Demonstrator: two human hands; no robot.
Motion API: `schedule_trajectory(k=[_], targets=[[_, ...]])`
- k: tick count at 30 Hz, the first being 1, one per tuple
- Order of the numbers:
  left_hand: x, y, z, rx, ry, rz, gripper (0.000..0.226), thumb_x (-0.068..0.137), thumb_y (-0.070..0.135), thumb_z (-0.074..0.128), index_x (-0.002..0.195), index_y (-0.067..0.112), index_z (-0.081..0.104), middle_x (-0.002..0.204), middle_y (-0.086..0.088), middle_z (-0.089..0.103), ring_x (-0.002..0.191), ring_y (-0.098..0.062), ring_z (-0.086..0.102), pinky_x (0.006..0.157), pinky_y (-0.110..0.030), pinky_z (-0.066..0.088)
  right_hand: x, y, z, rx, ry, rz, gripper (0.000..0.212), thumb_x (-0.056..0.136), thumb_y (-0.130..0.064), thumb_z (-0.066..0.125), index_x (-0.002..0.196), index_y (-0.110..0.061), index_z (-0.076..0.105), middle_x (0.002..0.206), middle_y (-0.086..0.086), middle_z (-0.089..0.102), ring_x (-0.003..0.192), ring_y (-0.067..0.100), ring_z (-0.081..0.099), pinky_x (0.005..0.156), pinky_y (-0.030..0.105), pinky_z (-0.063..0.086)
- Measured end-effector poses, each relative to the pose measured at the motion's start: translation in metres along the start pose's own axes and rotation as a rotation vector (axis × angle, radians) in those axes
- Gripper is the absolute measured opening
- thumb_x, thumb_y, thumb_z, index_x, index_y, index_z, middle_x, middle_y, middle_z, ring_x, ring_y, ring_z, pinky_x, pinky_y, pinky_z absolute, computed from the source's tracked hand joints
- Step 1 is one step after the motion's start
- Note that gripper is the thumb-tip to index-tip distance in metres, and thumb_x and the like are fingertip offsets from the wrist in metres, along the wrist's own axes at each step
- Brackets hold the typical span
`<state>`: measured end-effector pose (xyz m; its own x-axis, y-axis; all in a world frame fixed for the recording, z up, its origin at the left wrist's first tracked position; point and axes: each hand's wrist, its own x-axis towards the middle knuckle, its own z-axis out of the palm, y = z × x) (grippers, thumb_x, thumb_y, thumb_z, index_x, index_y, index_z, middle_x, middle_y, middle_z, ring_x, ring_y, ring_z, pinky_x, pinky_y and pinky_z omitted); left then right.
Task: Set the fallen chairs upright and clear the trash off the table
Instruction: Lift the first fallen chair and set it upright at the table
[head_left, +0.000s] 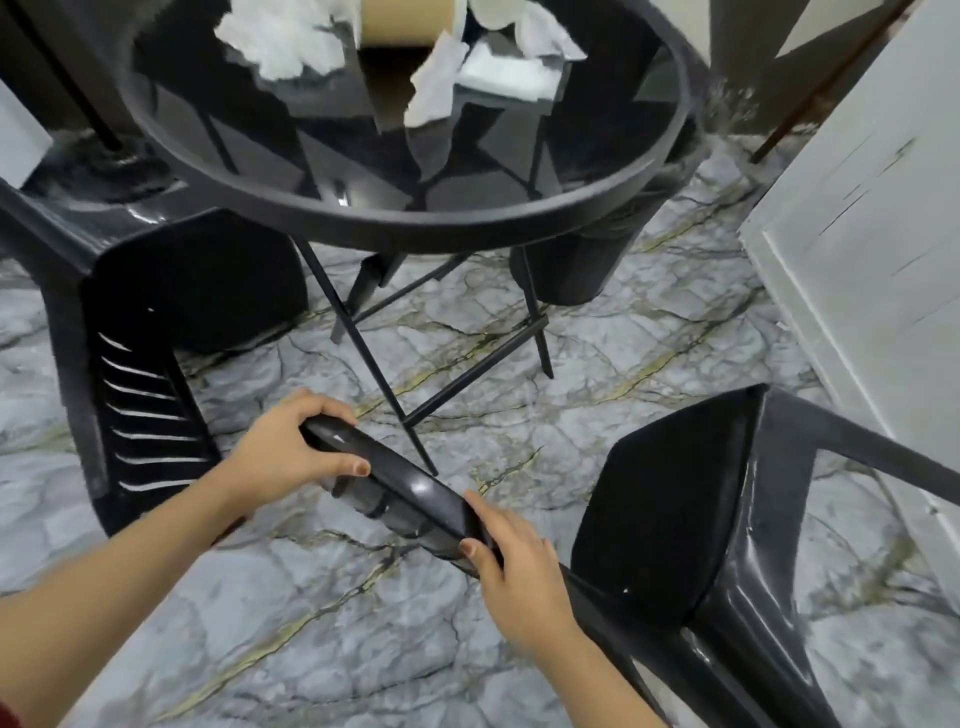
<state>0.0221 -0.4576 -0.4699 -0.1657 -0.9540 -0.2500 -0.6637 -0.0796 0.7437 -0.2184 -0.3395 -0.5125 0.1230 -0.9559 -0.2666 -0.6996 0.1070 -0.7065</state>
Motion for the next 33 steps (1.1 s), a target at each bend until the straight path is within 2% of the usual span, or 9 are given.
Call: schedule_trajectory(k=[3,6,9,12,15,22,25,30,33], targets=[[-0.025,0.047,-0.037,0.087,0.017,0.093,0.055,0.036,0.058,0.078,0.082,0.032,0.064,0.090,0.002,0.056,0.086,-0.011,0.056,0.077,-0.029,0.045,-0.025,-0.033,-0.021,0.068,0.006,-0.039,0.054,0.083,-0.069,0.016,0.135,-0.054,0.018,0.121,-0.018,0.048,0.115,0.005,0.043,0.095,0.030,0.034],[-0.052,0.095,-0.063,0.135,0.071,0.171,0.045,0.045,0.035,0.090,0.081,0.030,0.064,0.089,-0.001,0.053,0.086,-0.011,0.053,0.074,-0.028,0.041,-0.049,-0.065,-0.050,0.098,0.021,-0.054,0.044,0.096,-0.042,0.035,0.136,-0.051,0.018,0.116,-0.030,0.038,0.114,0.003,0.040,0.101,0.030,0.033],[-0.080,0.134,-0.078,0.173,0.096,0.248,0.049,0.039,0.054,0.082,0.080,0.034,0.062,0.087,0.003,0.052,0.087,-0.007,0.049,0.073,-0.025,0.040,-0.078,-0.089,-0.074,0.070,0.033,-0.051,0.045,0.098,-0.033,0.033,0.135,-0.051,0.015,0.118,-0.026,0.035,0.111,0.001,0.037,0.104,0.030,0.030],[-0.108,0.164,-0.079,0.185,0.092,0.295,0.053,0.036,0.067,0.068,0.079,0.037,0.060,0.085,0.006,0.050,0.087,-0.003,0.043,0.073,-0.022,0.038,-0.106,-0.098,-0.083,0.070,0.069,-0.065,0.032,0.091,-0.059,0.021,0.121,-0.064,0.010,0.125,-0.017,0.040,0.116,0.004,0.039,0.103,0.032,0.031],[-0.130,0.189,-0.067,0.230,0.117,0.349,0.057,0.037,0.071,0.065,0.080,0.034,0.062,0.084,0.008,0.048,0.086,-0.005,0.042,0.075,-0.029,0.040,-0.129,-0.094,-0.095,0.109,0.146,-0.056,0.056,0.068,-0.083,0.000,0.120,-0.063,0.014,0.128,-0.017,0.041,0.119,0.004,0.039,0.103,0.029,0.032],[-0.176,0.245,-0.029,0.327,0.195,0.469,0.059,0.038,0.075,0.056,0.081,0.035,0.060,0.079,0.015,0.040,0.079,-0.013,0.040,0.069,-0.026,0.033,-0.171,-0.120,-0.147,0.197,0.144,-0.088,0.044,0.097,-0.040,0.032,0.140,-0.037,0.024,0.129,-0.022,0.035,0.121,-0.007,0.033,0.099,0.014,0.029],[-0.199,0.271,-0.010,0.365,0.229,0.514,0.063,0.042,0.074,0.056,0.086,0.030,0.062,0.079,0.012,0.040,0.077,-0.014,0.040,0.067,-0.027,0.032,-0.199,-0.114,-0.166,0.244,0.192,-0.100,0.037,0.098,-0.030,0.037,0.133,-0.043,0.029,0.129,-0.021,0.041,0.119,-0.007,0.039,0.095,0.010,0.033],[-0.245,0.304,0.009,0.305,0.093,0.606,0.060,0.058,0.065,0.067,0.111,0.044,0.049,0.103,0.020,0.051,0.098,-0.003,0.045,0.087,-0.025,0.033,-0.255,-0.092,-0.203,0.274,0.222,-0.123,0.042,0.097,-0.023,0.043,0.109,-0.060,0.030,0.114,-0.033,0.046,0.109,-0.018,0.042,0.084,0.001,0.034],[-0.271,0.307,0.009,0.244,0.046,0.641,0.062,0.063,0.063,0.064,0.119,0.058,0.037,0.120,0.034,0.046,0.118,0.010,0.036,0.104,-0.022,0.020,-0.287,-0.075,-0.223,0.238,0.254,-0.131,0.042,0.096,-0.021,0.046,0.109,-0.059,0.033,0.114,-0.038,0.048,0.108,-0.024,0.039,0.085,-0.001,0.031]])
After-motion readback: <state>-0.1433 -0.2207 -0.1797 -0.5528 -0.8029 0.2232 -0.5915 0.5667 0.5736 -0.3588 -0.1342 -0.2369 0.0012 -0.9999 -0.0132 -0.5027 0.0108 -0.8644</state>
